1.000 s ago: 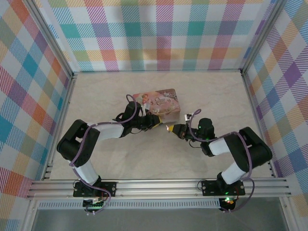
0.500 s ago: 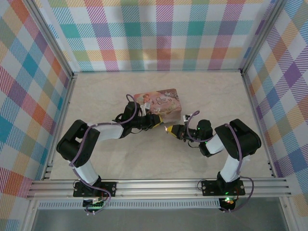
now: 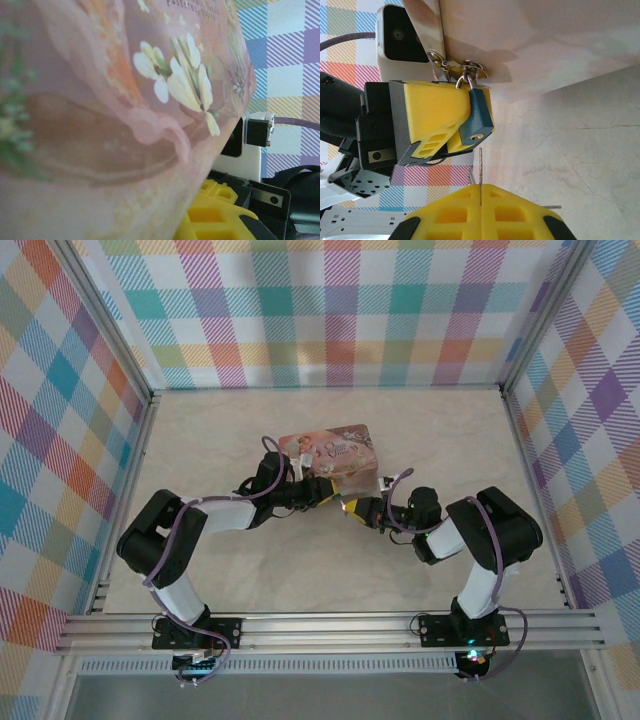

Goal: Unlock the padlock with the key

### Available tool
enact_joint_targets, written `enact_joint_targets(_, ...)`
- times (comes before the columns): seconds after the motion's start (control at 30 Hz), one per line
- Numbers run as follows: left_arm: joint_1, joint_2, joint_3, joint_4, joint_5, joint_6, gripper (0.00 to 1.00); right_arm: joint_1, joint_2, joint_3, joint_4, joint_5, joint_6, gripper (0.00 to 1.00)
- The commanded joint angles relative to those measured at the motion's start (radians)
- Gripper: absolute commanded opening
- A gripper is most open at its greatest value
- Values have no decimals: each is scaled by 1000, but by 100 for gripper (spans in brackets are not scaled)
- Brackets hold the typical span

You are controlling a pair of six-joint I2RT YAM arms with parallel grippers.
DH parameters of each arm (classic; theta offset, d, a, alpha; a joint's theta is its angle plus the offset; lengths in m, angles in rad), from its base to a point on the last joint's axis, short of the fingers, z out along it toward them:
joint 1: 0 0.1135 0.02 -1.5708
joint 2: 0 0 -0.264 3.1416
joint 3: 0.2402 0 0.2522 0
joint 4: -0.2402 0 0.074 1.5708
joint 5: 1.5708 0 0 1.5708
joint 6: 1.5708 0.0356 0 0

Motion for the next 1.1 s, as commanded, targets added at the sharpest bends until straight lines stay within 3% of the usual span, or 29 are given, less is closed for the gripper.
enact_joint_targets(0.0,3,-36,-9,72,48,-30,17,13,-12,22,56,-18,12,0)
enact_joint_targets(1.07,3,-42,-45,154,67,-57,17,27,-16,44,54,38,32,0)
